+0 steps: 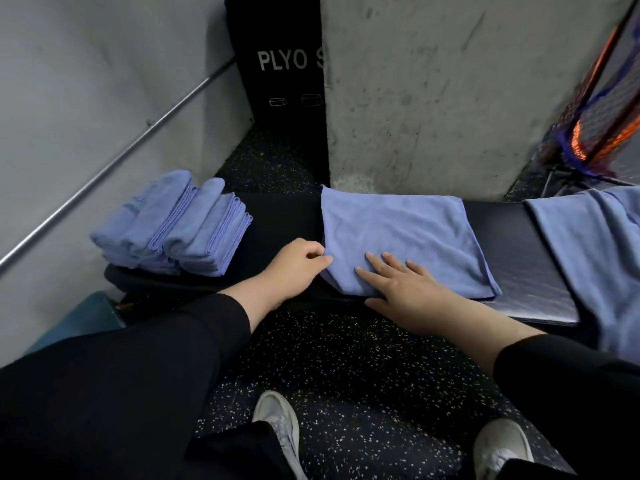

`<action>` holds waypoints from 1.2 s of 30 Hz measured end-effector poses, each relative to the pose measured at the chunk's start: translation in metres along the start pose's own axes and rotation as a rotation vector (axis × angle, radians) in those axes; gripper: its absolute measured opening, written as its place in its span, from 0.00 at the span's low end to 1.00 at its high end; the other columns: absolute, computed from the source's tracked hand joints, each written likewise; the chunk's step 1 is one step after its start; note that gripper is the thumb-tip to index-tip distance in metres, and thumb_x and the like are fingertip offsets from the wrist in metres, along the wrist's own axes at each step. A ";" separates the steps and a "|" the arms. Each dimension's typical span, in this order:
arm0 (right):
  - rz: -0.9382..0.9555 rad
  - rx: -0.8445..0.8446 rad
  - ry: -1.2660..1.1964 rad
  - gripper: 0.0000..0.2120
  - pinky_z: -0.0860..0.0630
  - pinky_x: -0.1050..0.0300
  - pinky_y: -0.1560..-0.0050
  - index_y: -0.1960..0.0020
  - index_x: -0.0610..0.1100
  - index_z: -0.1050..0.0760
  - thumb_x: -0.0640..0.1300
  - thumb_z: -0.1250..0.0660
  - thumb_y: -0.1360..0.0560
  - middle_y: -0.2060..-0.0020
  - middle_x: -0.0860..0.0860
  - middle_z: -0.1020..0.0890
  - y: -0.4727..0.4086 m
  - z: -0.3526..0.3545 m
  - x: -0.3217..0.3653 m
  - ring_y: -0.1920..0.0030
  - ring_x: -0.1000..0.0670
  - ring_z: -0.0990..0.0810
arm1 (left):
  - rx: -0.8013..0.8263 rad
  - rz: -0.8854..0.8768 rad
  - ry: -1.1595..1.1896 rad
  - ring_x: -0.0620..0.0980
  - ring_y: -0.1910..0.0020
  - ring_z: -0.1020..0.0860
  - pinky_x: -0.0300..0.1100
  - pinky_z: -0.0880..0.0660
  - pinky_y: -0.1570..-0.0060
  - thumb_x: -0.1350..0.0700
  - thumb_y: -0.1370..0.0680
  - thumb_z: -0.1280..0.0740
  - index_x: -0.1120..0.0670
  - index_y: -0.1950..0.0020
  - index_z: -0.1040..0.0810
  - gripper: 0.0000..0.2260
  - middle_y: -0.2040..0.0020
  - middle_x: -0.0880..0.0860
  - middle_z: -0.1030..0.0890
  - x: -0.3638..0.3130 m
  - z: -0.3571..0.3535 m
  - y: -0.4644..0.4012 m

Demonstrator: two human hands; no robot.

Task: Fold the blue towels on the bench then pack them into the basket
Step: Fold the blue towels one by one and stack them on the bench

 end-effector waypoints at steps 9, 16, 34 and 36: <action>-0.017 -0.016 -0.014 0.32 0.55 0.43 0.20 0.18 0.56 0.54 0.61 0.46 0.17 0.18 0.54 0.56 0.003 0.000 0.001 0.19 0.48 0.57 | 0.065 0.046 0.345 0.41 0.49 0.18 0.35 0.27 0.49 0.50 0.20 0.30 0.49 0.40 0.21 0.09 0.52 0.47 0.14 0.002 0.007 0.020; -0.016 -0.019 -0.005 0.32 0.55 0.43 0.20 0.18 0.56 0.55 0.61 0.46 0.17 0.18 0.54 0.56 0.004 -0.001 0.001 0.19 0.48 0.57 | 0.081 0.041 0.208 0.43 0.62 0.20 0.34 0.27 0.59 0.60 0.22 0.30 0.50 0.31 0.25 0.19 0.60 0.52 0.15 0.011 0.002 0.024; -0.219 -0.161 0.039 0.22 0.47 0.44 0.23 0.23 0.56 0.35 0.54 0.43 0.16 0.22 0.60 0.39 0.081 0.017 -0.119 0.22 0.57 0.40 | 0.331 -0.440 -0.806 0.50 0.18 0.52 0.49 0.52 0.21 0.42 0.15 0.45 0.47 0.17 0.49 0.28 0.16 0.51 0.53 -0.055 -0.084 0.030; -0.270 -0.089 0.079 0.23 0.49 0.41 0.23 0.21 0.57 0.40 0.55 0.45 0.16 0.21 0.62 0.44 0.094 0.009 -0.140 0.21 0.58 0.44 | 0.424 -0.386 -0.860 0.50 0.18 0.59 0.48 0.55 0.20 0.41 0.15 0.47 0.49 0.17 0.57 0.31 0.17 0.53 0.61 -0.049 -0.096 0.030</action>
Point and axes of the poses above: each hand's wrist, its own y-axis away from the middle knuckle, its own z-axis out of the back of the hand, x = y × z, the point moved 9 cm from there along -y, towards the middle knuckle
